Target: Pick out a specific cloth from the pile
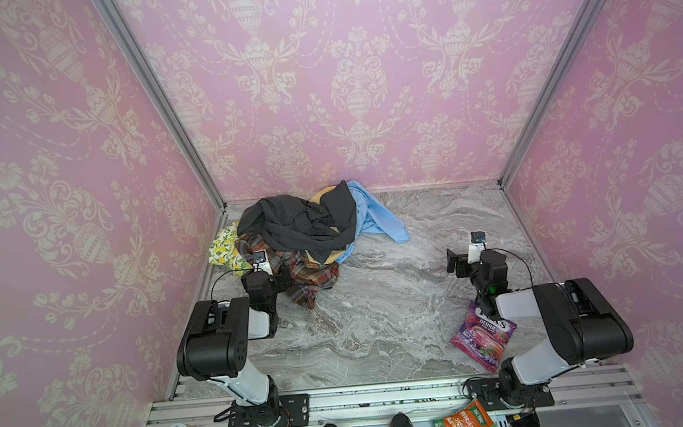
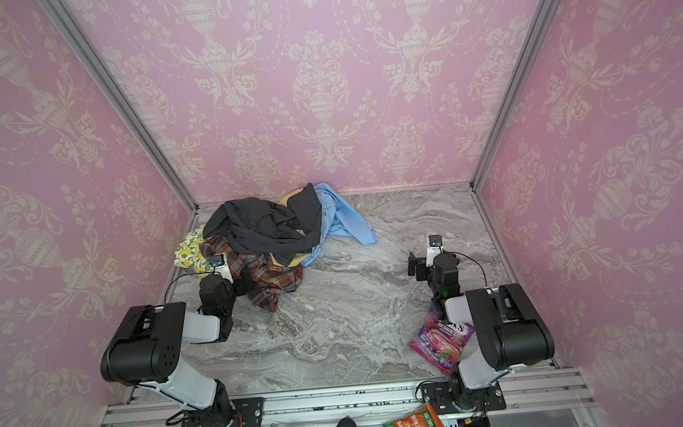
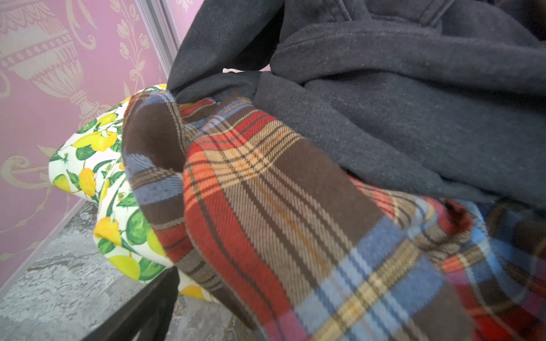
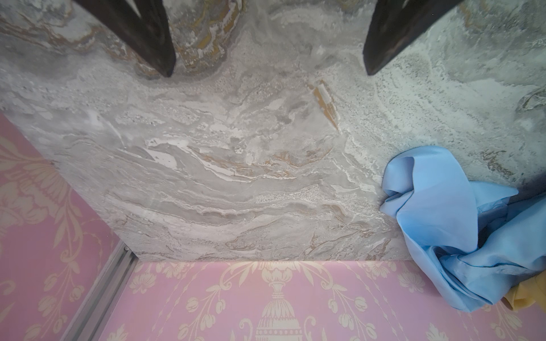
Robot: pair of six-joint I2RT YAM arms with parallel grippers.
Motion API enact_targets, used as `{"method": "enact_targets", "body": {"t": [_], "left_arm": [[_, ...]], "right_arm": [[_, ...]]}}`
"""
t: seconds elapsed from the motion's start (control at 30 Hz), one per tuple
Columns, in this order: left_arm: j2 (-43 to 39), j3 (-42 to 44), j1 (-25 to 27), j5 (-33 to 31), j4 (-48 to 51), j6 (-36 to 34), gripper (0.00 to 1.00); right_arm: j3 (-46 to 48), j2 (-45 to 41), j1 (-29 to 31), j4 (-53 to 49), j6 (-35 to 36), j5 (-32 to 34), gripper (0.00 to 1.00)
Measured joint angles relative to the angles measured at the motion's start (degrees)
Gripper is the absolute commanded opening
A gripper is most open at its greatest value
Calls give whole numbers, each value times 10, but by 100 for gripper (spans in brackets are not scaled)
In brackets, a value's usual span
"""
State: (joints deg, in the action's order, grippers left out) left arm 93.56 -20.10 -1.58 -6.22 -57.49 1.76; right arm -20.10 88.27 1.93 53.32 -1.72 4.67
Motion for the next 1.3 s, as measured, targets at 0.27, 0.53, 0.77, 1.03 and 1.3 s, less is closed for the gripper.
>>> {"method": "enact_targets", "body": {"t": [0.27, 0.53, 0.77, 1.03, 1.3], "left_arm": [[0, 0, 0, 0, 0, 0, 99], [-30, -49, 0, 0, 105, 0, 99], [-76, -115, 0, -1, 233, 1, 99], [-124, -158, 1, -3, 363, 14, 99], [-161, -251, 50, -16, 511, 33, 99]], "right_arm": [[0, 0, 0, 0, 0, -3, 100], [0, -9, 0, -1, 0, -19, 100], [0, -41, 0, -16, 1, -26, 100], [-1, -54, 3, -44, 2, -23, 100], [-3, -97, 37, -77, 16, 18, 100]]}}
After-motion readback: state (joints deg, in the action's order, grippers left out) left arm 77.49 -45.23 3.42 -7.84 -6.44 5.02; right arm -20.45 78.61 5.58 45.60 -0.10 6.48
